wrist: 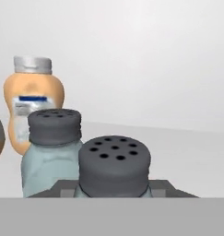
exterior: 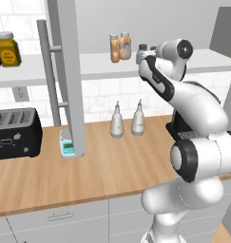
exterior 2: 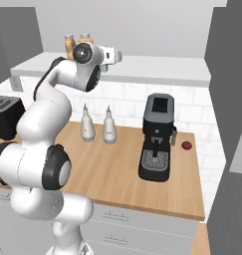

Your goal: Put the shaker and condiment bottle from the counter next to their counterparts in the cabinet.

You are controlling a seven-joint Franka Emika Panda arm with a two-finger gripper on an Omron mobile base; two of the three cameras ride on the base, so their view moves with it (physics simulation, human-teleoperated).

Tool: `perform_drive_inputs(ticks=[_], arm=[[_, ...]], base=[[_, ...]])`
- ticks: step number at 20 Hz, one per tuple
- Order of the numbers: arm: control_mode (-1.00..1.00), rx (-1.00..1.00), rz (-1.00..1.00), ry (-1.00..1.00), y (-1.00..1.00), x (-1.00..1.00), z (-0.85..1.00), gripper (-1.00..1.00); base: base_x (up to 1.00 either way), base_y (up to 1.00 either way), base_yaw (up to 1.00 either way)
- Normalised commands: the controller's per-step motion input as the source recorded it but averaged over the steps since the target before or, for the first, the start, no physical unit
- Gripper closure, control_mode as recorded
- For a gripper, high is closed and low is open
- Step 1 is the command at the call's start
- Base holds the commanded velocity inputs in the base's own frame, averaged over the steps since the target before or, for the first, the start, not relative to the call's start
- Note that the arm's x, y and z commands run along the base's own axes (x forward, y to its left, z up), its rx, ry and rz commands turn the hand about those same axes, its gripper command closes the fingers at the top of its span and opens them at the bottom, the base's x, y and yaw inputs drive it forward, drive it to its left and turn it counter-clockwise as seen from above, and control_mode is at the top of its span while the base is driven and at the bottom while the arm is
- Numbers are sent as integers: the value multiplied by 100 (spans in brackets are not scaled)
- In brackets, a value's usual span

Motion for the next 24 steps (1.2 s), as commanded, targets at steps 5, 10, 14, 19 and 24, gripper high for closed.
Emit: perform_drive_inputs(ticks=[5,10,14,19,24], arm=[[-100,-7,0,0,0,49,-72,100],[-100,-2,0,0,-2,14,-54,-100],[-100,0,0,-2,-18,0,-32,-100],[-100,1,0,-4,-16,-43,1,-100],[-100,1,0,-5,-3,-68,2,-100]], base=[[0,0,0],[0,0,0],[0,0,0],[0,0,0],[0,0,0]])
